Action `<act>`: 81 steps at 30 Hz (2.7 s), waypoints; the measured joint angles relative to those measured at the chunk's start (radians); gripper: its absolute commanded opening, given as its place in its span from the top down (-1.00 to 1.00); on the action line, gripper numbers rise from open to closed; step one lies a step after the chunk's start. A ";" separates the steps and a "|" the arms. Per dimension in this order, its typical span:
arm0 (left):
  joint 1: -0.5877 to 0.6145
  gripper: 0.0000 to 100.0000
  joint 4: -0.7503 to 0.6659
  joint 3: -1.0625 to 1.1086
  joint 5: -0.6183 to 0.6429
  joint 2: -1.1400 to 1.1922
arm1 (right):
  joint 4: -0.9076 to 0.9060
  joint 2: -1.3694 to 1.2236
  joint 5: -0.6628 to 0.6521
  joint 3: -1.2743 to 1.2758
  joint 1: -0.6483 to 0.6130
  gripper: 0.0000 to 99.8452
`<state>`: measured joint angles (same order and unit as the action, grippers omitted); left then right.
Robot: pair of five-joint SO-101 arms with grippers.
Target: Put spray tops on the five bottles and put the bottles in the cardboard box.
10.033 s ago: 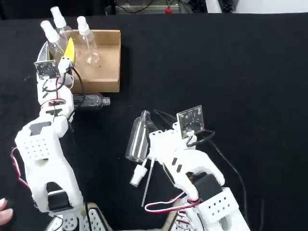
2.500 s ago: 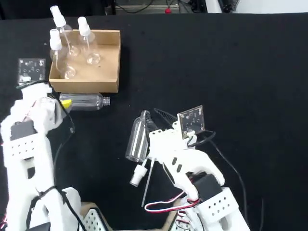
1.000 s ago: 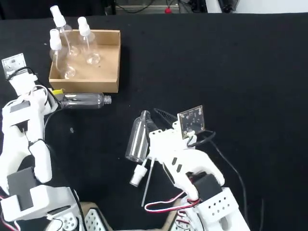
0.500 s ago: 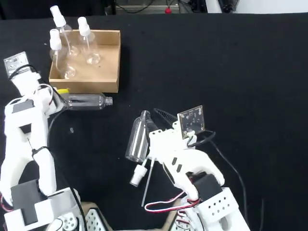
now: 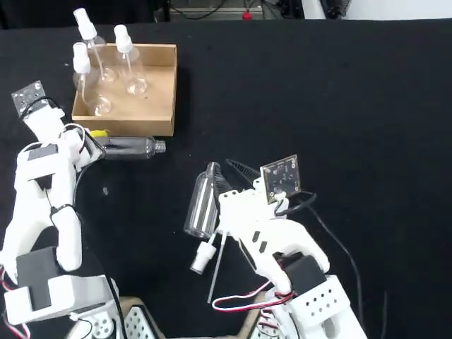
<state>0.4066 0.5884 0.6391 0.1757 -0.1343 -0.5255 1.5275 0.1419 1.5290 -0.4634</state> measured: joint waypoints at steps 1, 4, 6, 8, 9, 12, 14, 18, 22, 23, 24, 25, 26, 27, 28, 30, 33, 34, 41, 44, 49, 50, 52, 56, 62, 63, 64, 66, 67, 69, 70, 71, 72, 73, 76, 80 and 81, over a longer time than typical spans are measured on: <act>-0.005 0.36 0.000 0.000 0.003 0.000 | 0.000 0.000 0.000 0.000 0.000 0.84; -0.018 0.36 0.000 0.000 0.014 0.000 | 0.000 0.000 0.000 0.000 0.000 0.84; -0.020 0.36 0.000 -0.003 0.041 0.000 | 0.000 0.000 0.000 0.000 0.000 0.84; -0.025 0.36 0.000 -0.012 0.055 0.005 | 0.000 0.000 0.000 0.000 0.000 0.84; -0.026 0.36 0.000 -0.015 0.058 0.006 | 0.000 0.000 0.000 0.000 0.000 0.84; -0.026 0.36 0.000 -0.015 0.066 0.006 | 0.000 0.000 0.000 0.000 0.000 0.84; -0.026 0.36 0.000 -0.015 0.066 0.006 | 0.000 0.000 0.000 0.000 0.000 0.84; -0.026 0.36 0.000 -0.015 0.066 0.006 | 0.000 0.000 0.000 0.000 0.000 0.84; -0.028 0.36 0.000 -0.015 0.066 0.006 | 0.000 0.000 0.000 0.000 0.000 0.84; -0.029 0.36 0.002 -0.015 0.066 0.006 | 0.000 0.000 0.000 0.000 0.000 0.84; -0.032 0.36 0.003 -0.015 0.066 0.006 | 0.000 0.000 0.000 0.000 0.000 0.84; -0.035 0.36 0.012 -0.015 0.066 0.006 | 0.000 0.000 0.000 0.000 0.000 0.84; -0.037 0.36 0.026 -0.015 0.066 0.006 | 0.000 0.000 0.000 0.000 0.000 0.84; -0.037 0.36 0.037 -0.015 0.060 0.006 | 0.000 0.000 0.000 0.000 0.000 0.84; -0.037 0.36 0.043 -0.015 0.043 0.006 | 0.000 0.000 0.000 0.000 0.000 0.84; -0.035 0.36 0.048 -0.015 0.018 0.006 | 0.000 0.000 0.000 0.000 0.000 0.84; -0.035 0.36 0.061 -0.017 0.002 0.006 | 0.000 0.000 0.000 0.000 0.000 0.84; -0.035 0.36 0.069 -0.018 0.000 0.006 | 0.000 0.000 0.000 0.000 0.000 0.84; -0.034 0.36 0.344 -0.087 -0.048 -0.018 | 0.000 0.000 0.000 0.000 0.000 0.83; -0.015 0.36 0.417 -0.124 -0.098 -0.049 | 0.000 0.000 0.000 0.000 0.000 0.83; 0.031 0.36 0.445 -0.229 -0.212 -0.117 | 0.000 0.000 0.000 0.000 0.000 0.83; 0.026 0.36 0.446 -0.244 -0.233 -0.117 | 0.000 0.000 0.000 0.000 0.000 0.83; 0.023 0.36 0.445 -0.249 -0.242 -0.118 | 0.000 0.000 0.000 0.000 0.000 0.83; -0.011 0.36 0.442 -0.249 -0.141 -0.061 | 0.000 0.000 0.000 0.000 0.000 0.83; -0.046 0.36 0.356 -0.216 0.046 0.015 | 0.000 0.000 0.000 0.000 0.000 0.83; -0.058 0.36 0.341 -0.210 0.061 0.018 | 0.000 0.000 0.000 0.000 0.000 0.83; -0.071 0.36 0.325 -0.199 0.074 0.021 | 0.000 0.000 0.000 0.000 0.000 0.83; -0.095 0.36 0.282 -0.166 0.097 0.023 | 0.000 0.000 0.000 0.000 0.000 0.84; -0.104 0.36 0.256 -0.141 0.107 0.023 | 0.000 0.000 0.000 0.000 0.000 0.84; -0.107 0.36 0.210 -0.089 0.117 0.023 | 0.000 0.000 0.000 0.000 0.000 0.84; -0.106 0.36 0.198 -0.069 0.121 0.023 | 0.000 0.000 0.000 0.000 0.000 0.84; -0.103 0.36 0.189 -0.051 0.123 0.021 | 0.000 0.000 0.000 0.000 0.000 0.84; -0.103 0.36 0.180 -0.038 0.123 0.020 | 0.000 0.000 0.000 0.000 0.000 0.84; -0.103 0.36 0.176 -0.028 0.123 0.018 | 0.000 0.000 0.000 0.000 0.000 0.83; -0.101 0.36 0.176 -0.021 0.095 0.014 | 0.000 0.000 0.000 0.000 0.000 0.83; -0.100 0.36 0.261 -0.011 0.078 -0.035 | 0.000 0.000 0.000 0.000 0.000 0.83; -0.100 0.36 0.292 -0.005 0.075 -0.055 | 0.000 0.000 0.000 0.000 0.000 0.83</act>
<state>0.3069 0.8800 0.6345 0.2509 -0.1895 -0.5255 1.5275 0.1419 1.5290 -0.4634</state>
